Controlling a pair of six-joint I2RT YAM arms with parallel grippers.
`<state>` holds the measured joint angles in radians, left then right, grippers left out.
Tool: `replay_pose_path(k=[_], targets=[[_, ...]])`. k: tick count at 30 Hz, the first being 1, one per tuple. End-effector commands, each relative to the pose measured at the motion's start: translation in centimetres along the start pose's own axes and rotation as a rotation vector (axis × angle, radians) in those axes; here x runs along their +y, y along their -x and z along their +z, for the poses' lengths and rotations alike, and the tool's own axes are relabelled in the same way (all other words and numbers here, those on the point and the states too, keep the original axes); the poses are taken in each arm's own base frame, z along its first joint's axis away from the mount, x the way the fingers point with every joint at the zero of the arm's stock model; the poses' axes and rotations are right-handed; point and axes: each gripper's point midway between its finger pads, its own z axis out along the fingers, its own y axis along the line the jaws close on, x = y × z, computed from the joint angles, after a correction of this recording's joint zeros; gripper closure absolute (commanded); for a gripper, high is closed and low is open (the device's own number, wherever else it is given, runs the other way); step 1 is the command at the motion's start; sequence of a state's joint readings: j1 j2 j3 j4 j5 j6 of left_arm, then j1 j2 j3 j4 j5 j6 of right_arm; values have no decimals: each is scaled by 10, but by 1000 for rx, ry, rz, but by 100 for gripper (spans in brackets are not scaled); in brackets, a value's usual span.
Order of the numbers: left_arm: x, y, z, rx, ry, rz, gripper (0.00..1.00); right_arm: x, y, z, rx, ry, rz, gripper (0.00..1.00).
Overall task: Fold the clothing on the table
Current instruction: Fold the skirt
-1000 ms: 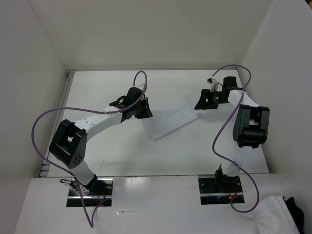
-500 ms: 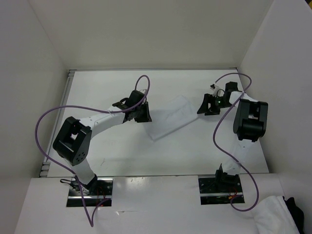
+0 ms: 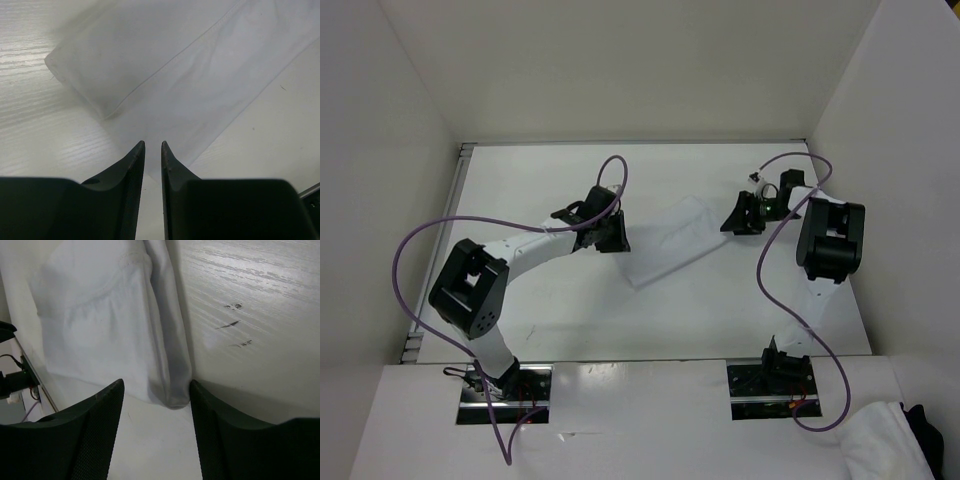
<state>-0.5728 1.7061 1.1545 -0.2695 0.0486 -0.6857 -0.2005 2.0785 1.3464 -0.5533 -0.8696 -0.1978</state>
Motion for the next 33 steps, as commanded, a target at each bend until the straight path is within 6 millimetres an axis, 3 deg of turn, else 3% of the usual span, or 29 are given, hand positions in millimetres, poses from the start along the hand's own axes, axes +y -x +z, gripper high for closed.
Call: replay_pose_path(k=[1, 6, 10, 11, 15, 22, 25, 27, 28, 29, 30, 33], targets=[[-2, 0, 4, 7, 1, -5, 73, -32, -35, 12, 94, -87, 64, 39], [0, -2, 6, 14, 6, -6, 73, -35, -34, 14, 101, -86, 81, 56], [1, -4, 9, 22, 12, -6, 73, -29, -28, 15, 89, -43, 68, 95], [3, -6, 9, 29, 17, -7, 73, -25, -22, 12, 70, -37, 49, 100], [15, -18, 16, 56, 63, -30, 73, 2, 10, -6, -16, 8, -52, 100], [27, -14, 4, 25, 112, -57, 73, 47, 43, -41, -87, 46, -213, 100], [-3, 14, -9, -39, 13, -63, 73, 63, 46, -51, -84, 59, -268, 100], [-39, 45, -25, -108, -110, -60, 72, 74, 51, -60, -100, 55, -299, 100], [-50, 51, -26, -112, -155, -54, 74, 73, 51, -60, -100, 54, -309, 100], [-60, 55, -18, -101, -194, -48, 81, 78, 53, -64, -110, 61, -320, 100], [-70, 56, -15, -84, -236, -61, 95, 77, 50, -62, -105, 63, -313, 100], [-114, 51, -5, 1, -427, -40, 100, 80, 51, -65, -111, 61, -320, 100]])
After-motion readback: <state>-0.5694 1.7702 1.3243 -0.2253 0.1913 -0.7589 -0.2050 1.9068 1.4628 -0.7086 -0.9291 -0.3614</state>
